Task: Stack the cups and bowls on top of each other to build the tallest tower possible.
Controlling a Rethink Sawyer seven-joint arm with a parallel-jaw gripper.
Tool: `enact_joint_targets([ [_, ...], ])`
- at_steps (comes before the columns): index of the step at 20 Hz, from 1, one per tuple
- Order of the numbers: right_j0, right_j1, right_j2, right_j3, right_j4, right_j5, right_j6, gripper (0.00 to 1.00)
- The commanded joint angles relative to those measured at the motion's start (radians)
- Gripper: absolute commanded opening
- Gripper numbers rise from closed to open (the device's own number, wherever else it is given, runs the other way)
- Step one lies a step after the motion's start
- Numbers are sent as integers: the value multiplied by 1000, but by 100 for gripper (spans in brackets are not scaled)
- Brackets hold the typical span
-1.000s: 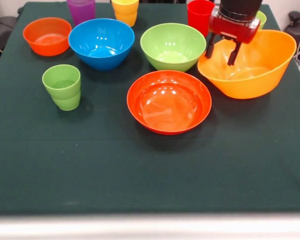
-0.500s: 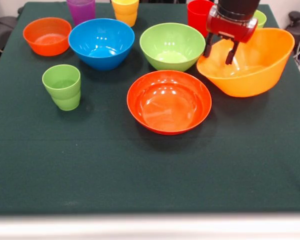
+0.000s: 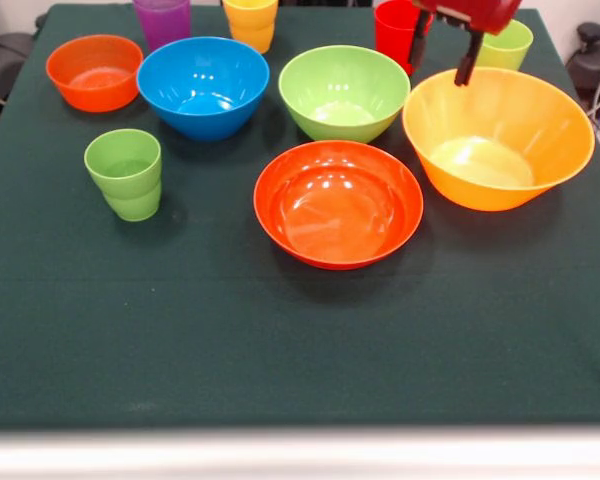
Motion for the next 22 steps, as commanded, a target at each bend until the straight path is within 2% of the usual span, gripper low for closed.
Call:
enact_joint_targets([
  [1,-21,-30,97,48,-1,100,-267,100],
  [3,-11,-10,82,36,-32,75,-238,100],
  [5,13,72,53,-11,-97,-11,-190,100],
  [8,52,162,6,-75,-174,-72,-140,100],
  [12,89,214,-33,-107,-227,-108,-97,100],
  [15,95,223,-38,-111,-244,-90,-116,100],
  [19,93,189,-32,-91,-265,-42,-186,100],
  [21,70,114,-18,-62,-270,29,-295,100],
  [22,38,66,1,-60,-258,87,-390,100],
])
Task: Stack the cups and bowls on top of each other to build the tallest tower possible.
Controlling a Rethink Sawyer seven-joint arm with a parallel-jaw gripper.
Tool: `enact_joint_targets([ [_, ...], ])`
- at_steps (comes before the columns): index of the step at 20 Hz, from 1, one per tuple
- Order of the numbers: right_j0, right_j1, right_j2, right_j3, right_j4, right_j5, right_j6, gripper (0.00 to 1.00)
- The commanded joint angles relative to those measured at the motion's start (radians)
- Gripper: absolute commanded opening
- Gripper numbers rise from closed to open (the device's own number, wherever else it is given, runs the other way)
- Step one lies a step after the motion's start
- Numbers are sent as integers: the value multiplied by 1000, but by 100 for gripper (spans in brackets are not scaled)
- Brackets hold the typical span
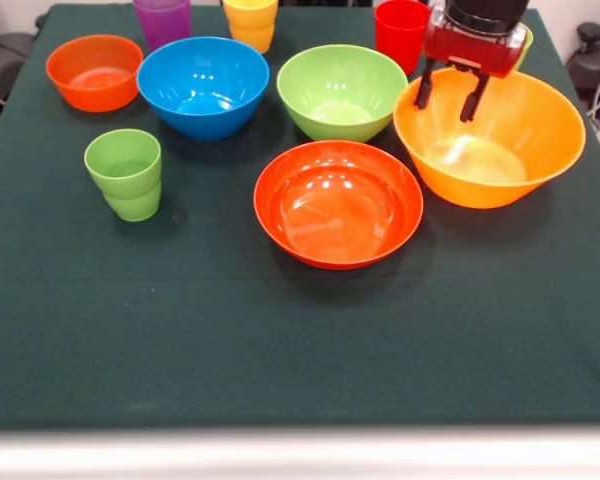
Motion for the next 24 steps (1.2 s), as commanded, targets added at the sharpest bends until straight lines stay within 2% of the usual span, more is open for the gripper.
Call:
enact_joint_targets([
  [1,-84,-120,38,-12,-77,207,-495,100],
  [3,-150,-166,95,-25,-37,318,-661,100],
  [4,-172,-170,115,-32,-24,351,-697,100],
  [6,-203,-172,152,-21,7,386,-714,100],
  [11,-257,-201,216,17,107,410,-675,100],
  [14,-267,-194,221,-20,140,430,-681,100],
  [16,-248,-160,193,-56,86,378,-673,100],
  [20,-204,-25,127,-93,0,171,-517,100],
  [22,-191,23,111,-96,-4,97,-461,100],
  [24,-192,26,108,-71,36,88,-438,100],
])
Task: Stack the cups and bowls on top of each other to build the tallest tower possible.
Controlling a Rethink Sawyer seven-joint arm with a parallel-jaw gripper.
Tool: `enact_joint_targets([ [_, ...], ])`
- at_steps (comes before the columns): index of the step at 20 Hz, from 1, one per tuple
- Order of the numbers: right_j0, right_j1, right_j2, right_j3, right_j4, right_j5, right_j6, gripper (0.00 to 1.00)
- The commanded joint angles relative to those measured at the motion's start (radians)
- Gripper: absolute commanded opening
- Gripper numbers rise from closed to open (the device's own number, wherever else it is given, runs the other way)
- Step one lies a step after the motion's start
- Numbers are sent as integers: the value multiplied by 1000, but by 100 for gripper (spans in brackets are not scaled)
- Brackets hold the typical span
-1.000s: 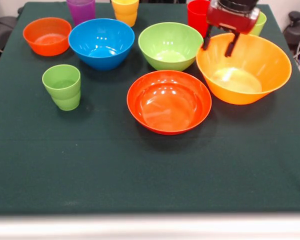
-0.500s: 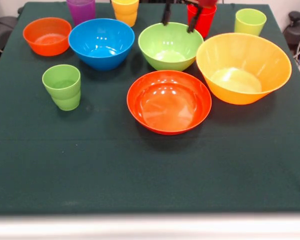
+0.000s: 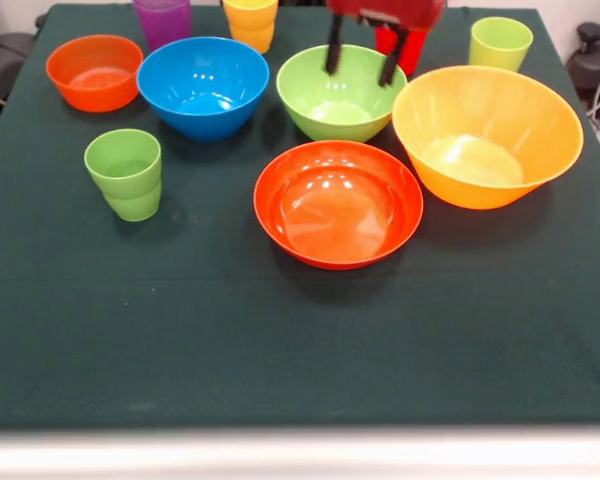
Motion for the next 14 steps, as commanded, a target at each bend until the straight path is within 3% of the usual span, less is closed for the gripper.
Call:
enact_joint_targets([
  [1,42,150,-6,4,-13,-129,50,100],
  [6,44,115,-29,96,49,-161,79,100],
  [14,-14,-6,-12,232,101,-82,-48,100],
])
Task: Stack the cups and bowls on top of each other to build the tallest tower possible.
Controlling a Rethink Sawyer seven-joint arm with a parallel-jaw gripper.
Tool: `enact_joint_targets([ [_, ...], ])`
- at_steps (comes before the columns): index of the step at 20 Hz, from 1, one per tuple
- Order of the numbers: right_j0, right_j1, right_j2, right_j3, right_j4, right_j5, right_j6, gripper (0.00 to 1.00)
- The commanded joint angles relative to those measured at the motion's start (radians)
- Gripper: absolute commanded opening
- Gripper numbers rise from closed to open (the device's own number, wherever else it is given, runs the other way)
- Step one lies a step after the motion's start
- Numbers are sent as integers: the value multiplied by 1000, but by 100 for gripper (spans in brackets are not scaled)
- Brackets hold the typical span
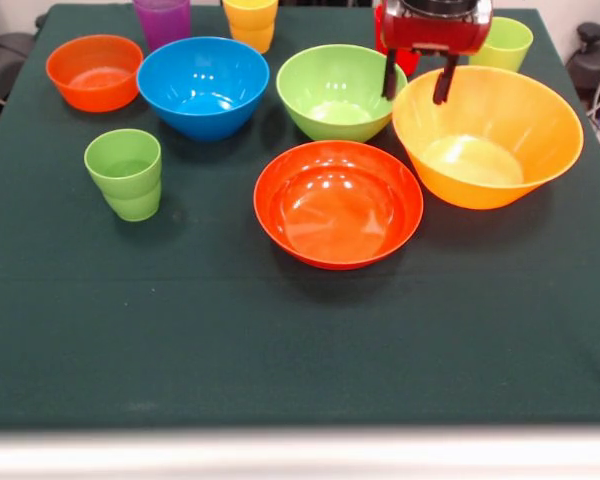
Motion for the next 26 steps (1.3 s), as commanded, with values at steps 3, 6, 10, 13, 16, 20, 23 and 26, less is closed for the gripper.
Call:
enact_joint_targets([
  [3,-28,-73,-25,136,15,70,-61,100],
  [6,-13,-72,-43,133,-6,49,-35,100],
  [10,52,0,-100,89,-58,-76,82,100],
  [13,119,66,-172,51,-78,-232,200,100],
  [16,176,92,-230,38,-62,-316,241,100],
  [20,204,99,-268,67,4,-346,214,100],
  [23,212,91,-282,114,43,-350,188,100],
  [26,227,69,-293,176,80,-338,181,100],
])
